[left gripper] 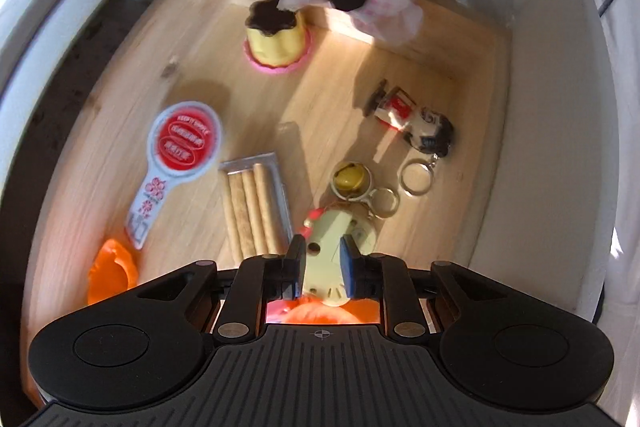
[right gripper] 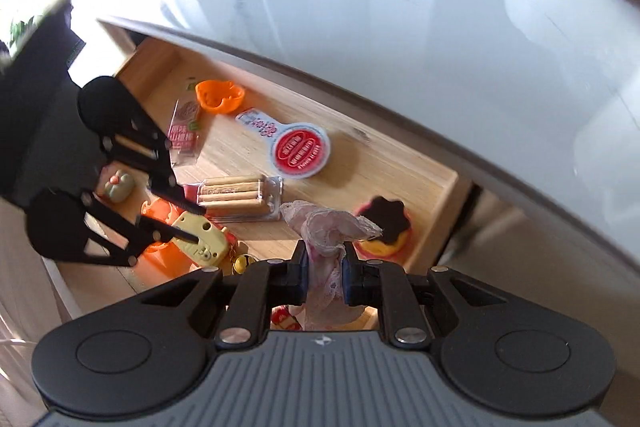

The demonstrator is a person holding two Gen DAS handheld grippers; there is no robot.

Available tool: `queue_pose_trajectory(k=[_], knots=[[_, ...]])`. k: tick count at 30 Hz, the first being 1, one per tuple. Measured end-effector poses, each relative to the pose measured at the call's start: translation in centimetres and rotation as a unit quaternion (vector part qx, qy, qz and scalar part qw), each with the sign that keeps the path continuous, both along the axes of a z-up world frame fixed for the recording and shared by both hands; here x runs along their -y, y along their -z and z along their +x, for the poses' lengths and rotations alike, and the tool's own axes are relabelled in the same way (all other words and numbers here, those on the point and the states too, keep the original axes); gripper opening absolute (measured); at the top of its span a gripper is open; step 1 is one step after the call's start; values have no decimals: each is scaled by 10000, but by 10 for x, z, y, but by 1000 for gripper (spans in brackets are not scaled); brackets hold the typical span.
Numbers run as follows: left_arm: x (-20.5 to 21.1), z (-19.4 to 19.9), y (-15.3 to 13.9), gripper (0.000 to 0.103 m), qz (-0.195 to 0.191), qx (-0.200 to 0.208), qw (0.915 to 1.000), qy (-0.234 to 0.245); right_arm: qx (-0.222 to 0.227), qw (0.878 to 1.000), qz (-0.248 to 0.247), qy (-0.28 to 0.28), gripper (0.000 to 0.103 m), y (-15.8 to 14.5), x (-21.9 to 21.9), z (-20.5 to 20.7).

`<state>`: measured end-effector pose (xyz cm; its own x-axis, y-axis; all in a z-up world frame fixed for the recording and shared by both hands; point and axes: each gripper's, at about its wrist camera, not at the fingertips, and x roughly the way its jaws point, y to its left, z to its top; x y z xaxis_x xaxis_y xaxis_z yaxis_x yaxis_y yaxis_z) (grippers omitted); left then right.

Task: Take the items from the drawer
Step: 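Grasp the yellow cheese keychain with the left gripper while the right gripper holds the tissue bag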

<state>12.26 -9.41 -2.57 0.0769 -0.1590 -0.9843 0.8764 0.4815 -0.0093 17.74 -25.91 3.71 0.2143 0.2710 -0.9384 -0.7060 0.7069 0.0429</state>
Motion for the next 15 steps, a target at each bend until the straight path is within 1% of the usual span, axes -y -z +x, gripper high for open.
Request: queue_pose_trajectory(k=[2,5,7,8,10,14,15], knots=[[2,3,0,25,143,-85,9999,-35,10,10000,63,34,15,7,5,1],[8,5,3,24,291,-184,9994,-20,-47,9997,241,69,15,9,10,4],[11,5,4,25,383,-307,9988,13,-77,9993,352,92,16,7,10,7],[11,4,4,24,407,-451,9981,24,-75,9991,394,98,16,5,10,6],[11,8,6,24,421,-552,9976,-12,-61,9989,462,96,16,5,10,6],[15,10,5,26,407,-542,9977,-59,-25,9985,526,119,16,4,10,6],[17,10,6,30,400,-540,9977,-52,-21,9985,523,129,16,5,9,6]])
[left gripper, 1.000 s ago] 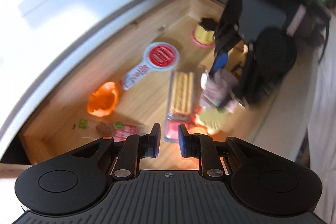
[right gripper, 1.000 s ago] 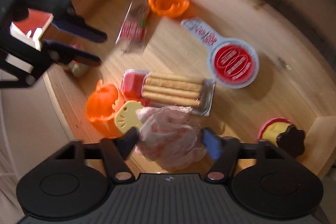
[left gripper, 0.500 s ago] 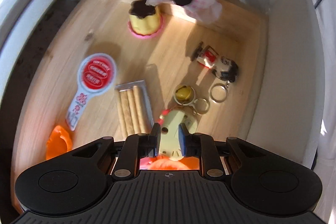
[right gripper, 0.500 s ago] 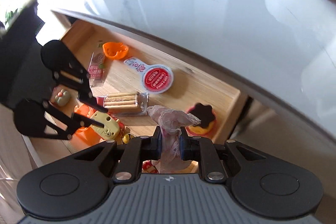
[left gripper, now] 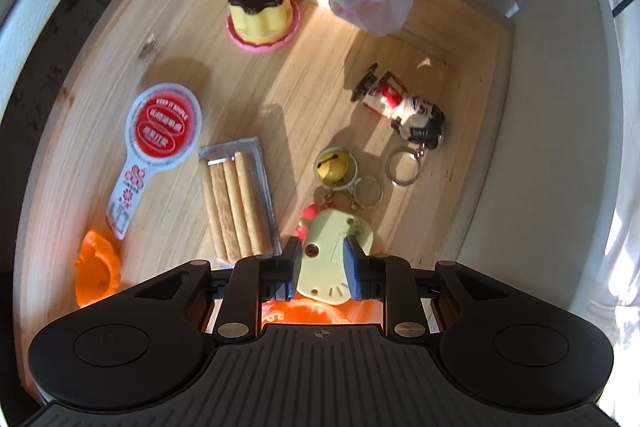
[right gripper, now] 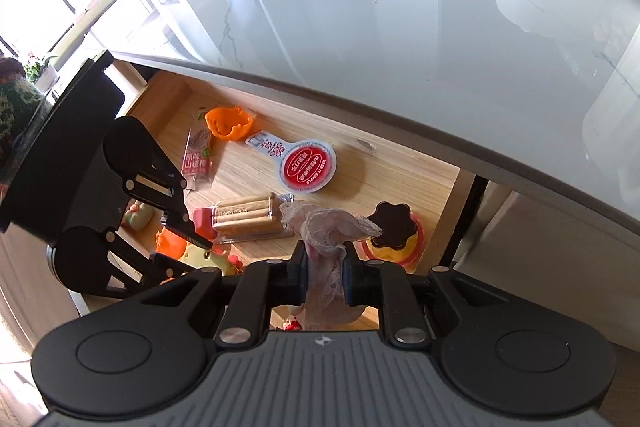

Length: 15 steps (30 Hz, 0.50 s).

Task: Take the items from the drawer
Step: 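Grasp the yellow cheese keychain with the left gripper while the right gripper holds the tissue bag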

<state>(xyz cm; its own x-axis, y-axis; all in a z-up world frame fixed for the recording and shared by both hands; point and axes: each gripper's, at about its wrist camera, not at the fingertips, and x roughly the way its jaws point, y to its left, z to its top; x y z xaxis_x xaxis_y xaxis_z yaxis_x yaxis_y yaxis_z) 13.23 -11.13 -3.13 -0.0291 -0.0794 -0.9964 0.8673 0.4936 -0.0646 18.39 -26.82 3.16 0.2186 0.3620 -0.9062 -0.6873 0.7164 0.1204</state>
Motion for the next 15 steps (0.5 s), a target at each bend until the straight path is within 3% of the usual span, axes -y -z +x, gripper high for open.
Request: queue_pose_trajectory(k=[3,6,10,15], knots=[[4,0,4,36,-17,-157,9999,19,-10,10000,-2,1,16,-4,2,-1],[1,6,7,55,-20,86,9998,-198,18,10000,-18,23,16,-4,2,-2],[-5,10,7,56,-53,117,9994,-326,23,9999,3,102,16,-6,5,0],[-14,9,12,50,-145,-403,9981,-444,16,9999,14,99,17,-5,5,1]])
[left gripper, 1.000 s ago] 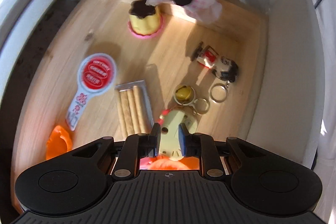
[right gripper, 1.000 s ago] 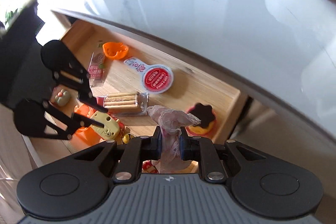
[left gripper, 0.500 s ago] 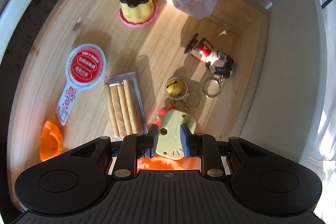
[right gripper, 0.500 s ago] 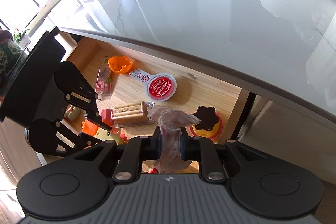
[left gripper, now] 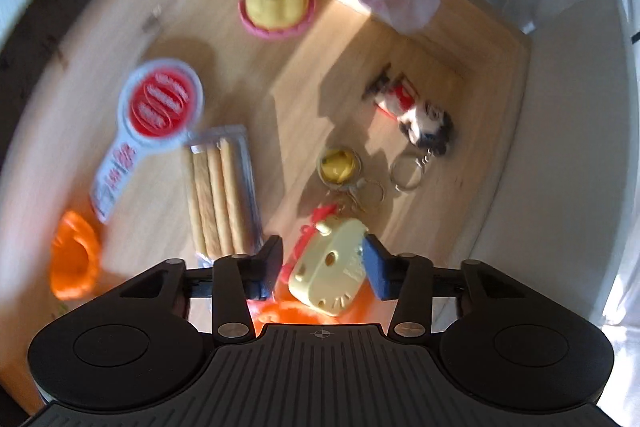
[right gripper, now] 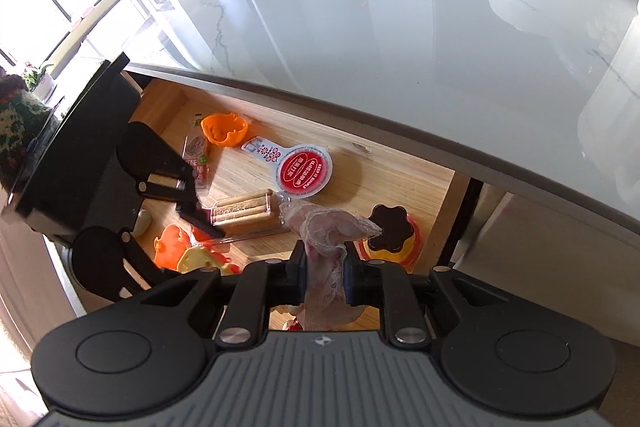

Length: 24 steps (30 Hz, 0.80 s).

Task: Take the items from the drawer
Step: 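Grasp the yellow cheese keychain with the left gripper while the right gripper holds the tissue bag, then lift both items and set them on the marble countertop, opening both grippers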

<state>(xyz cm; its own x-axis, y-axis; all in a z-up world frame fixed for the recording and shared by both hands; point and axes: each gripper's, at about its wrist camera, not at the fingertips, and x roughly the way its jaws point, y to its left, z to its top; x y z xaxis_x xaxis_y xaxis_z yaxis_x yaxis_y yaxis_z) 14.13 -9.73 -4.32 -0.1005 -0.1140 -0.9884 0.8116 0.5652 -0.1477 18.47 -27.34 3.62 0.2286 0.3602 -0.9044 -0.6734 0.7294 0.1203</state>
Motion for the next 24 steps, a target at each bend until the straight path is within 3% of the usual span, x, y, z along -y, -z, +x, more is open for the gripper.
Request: queue_pose_trajectory(k=[6,9,12,15,18,20,22,24], knots=[[-1,1,3,35,-205,-281,9985,-425,64,10000,-55,47,17,1,-1,0],[-1,-6,-9,34,39,332,9989,-336,115,9996,-139,208,17,-3,-3,-6],[-14,-12,-34,34,-292,530,9967,-534,39,9999,-119,118,17,-7,-10,-25],[-34,-26,-70,34,-682,1063,9880,-889,154,9998,-149,-6,17,-14,-17,-48],[-57,-38,-118,34,-1375,1553,9675,-1444,357,9994,2,-16,17,-31,-23,-60],[-64,-40,-153,34,-1894,2043,9453,-1694,678,9975,188,-68,17,-54,-32,-64],[-68,-43,-199,34,-2288,2641,9182,-1866,1143,9925,414,-94,17,-89,-41,-62],[-72,-38,-236,34,-2447,3334,8876,-2027,1700,9837,580,-32,17,-126,-52,-54]])
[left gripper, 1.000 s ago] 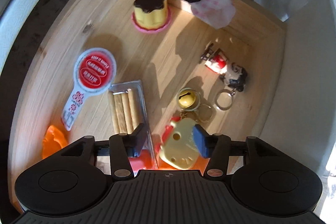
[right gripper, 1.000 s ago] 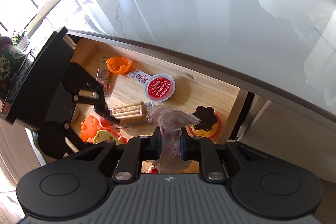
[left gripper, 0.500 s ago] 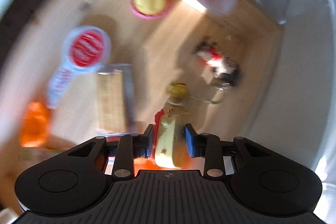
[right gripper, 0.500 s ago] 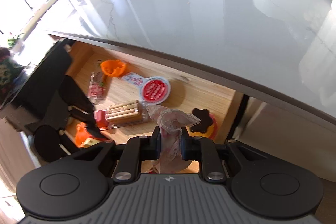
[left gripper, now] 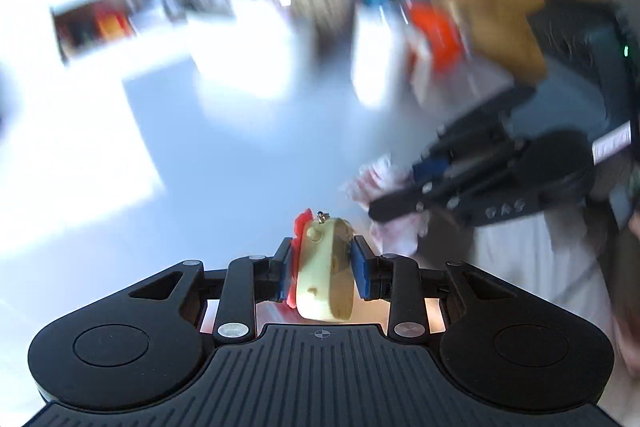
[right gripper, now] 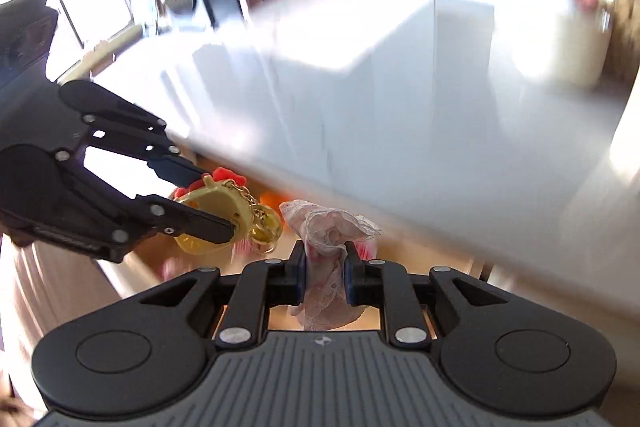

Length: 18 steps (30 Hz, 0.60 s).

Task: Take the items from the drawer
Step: 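Lift both items and set them on the marble countertop, opening both grippers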

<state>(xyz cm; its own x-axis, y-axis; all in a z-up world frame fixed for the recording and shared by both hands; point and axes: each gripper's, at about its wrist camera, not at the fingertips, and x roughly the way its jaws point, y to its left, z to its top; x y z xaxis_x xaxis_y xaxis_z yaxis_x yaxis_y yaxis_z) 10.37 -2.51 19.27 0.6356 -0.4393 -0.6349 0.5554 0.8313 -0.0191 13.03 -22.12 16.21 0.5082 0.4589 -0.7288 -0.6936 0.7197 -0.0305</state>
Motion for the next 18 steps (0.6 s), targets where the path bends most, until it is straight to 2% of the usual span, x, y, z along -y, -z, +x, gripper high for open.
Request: queue_pose_trajectory(k=[1,3,6,8,9,10,11,13,15,18], knots=[[-1,7,-10,34,-48,281,9994,-183,227,9997,103,80,17,-16,-5,6],[-4,23,-21,34,-312,551,9968,-496,486,9981,307,222,17,-40,-15,22],[-11,58,11,34,-813,389,9922,-863,547,9968,396,435,17,-43,-30,50],[-18,81,42,34,-872,15,9895,-1150,347,9973,325,557,17,-22,-40,69],[-20,88,57,34,-831,-174,9879,-1298,281,9975,228,615,17,-10,-45,77],[-22,100,84,34,-783,-342,9863,-1412,240,9974,110,670,17,8,-50,84],[-23,106,96,36,-732,-472,9850,-1492,204,9973,0,707,17,22,-50,92],[-46,103,106,44,-842,-356,9832,-1581,117,9967,-167,787,17,44,-55,103],[-51,103,106,58,-799,-285,9825,-1658,88,9958,-304,862,17,60,-57,107],[-61,98,104,72,-602,-55,9828,-1744,107,9954,-346,887,28,70,-57,113]])
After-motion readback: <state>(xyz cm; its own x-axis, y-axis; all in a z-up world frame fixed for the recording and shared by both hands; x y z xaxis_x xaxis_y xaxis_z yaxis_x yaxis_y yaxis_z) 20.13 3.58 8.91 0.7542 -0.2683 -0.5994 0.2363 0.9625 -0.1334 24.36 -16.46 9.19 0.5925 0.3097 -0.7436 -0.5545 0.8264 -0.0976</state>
